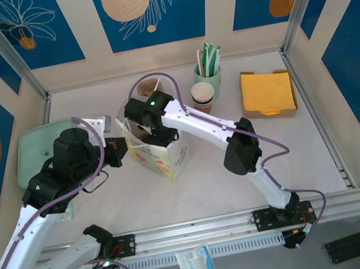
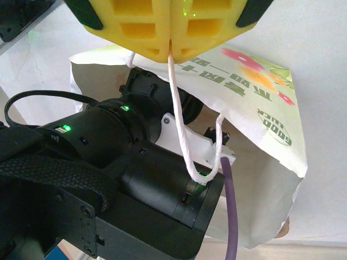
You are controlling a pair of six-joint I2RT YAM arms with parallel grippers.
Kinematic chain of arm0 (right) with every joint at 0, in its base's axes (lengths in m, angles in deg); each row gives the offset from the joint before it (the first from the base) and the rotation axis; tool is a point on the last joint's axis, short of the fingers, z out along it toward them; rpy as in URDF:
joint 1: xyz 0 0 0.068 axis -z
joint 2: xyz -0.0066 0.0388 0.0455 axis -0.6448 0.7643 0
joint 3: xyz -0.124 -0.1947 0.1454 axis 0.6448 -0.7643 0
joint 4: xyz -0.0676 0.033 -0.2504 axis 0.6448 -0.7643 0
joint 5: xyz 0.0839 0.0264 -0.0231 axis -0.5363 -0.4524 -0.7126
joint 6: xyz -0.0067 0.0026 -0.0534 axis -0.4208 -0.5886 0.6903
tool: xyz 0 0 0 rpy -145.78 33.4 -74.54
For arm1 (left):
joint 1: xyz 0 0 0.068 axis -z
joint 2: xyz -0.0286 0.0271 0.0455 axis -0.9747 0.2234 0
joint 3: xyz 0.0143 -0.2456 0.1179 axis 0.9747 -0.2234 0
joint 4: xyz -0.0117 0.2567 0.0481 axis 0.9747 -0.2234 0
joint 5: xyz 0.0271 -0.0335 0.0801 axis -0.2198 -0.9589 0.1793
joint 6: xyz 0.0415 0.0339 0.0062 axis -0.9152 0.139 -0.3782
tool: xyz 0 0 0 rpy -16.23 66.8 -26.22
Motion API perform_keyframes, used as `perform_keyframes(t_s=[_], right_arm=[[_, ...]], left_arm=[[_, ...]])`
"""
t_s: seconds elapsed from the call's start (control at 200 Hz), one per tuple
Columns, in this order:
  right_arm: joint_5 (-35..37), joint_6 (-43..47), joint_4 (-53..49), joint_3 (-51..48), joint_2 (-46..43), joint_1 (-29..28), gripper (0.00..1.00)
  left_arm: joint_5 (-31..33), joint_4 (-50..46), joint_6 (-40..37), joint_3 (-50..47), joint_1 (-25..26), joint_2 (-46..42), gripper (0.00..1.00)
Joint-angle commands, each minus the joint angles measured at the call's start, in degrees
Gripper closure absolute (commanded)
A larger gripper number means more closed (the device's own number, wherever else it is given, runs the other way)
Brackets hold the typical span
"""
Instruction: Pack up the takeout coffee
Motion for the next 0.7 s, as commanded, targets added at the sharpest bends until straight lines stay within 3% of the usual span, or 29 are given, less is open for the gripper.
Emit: perform_keyframes(t_s=[0.0, 0.695], right_arm=[[-1.8, -0.7, -1.4, 1.3, 2.5, -0.5, 0.27], [-0.8, -1.2, -5.2, 7.5, 2.2, -1.1, 0.19]], left_arm=[[0.2, 0.3, 0.5, 0.1, 0.0, -0.1, 1.00], [0.4, 0.0, 0.4, 0.0, -0.1, -0.2, 1.00]])
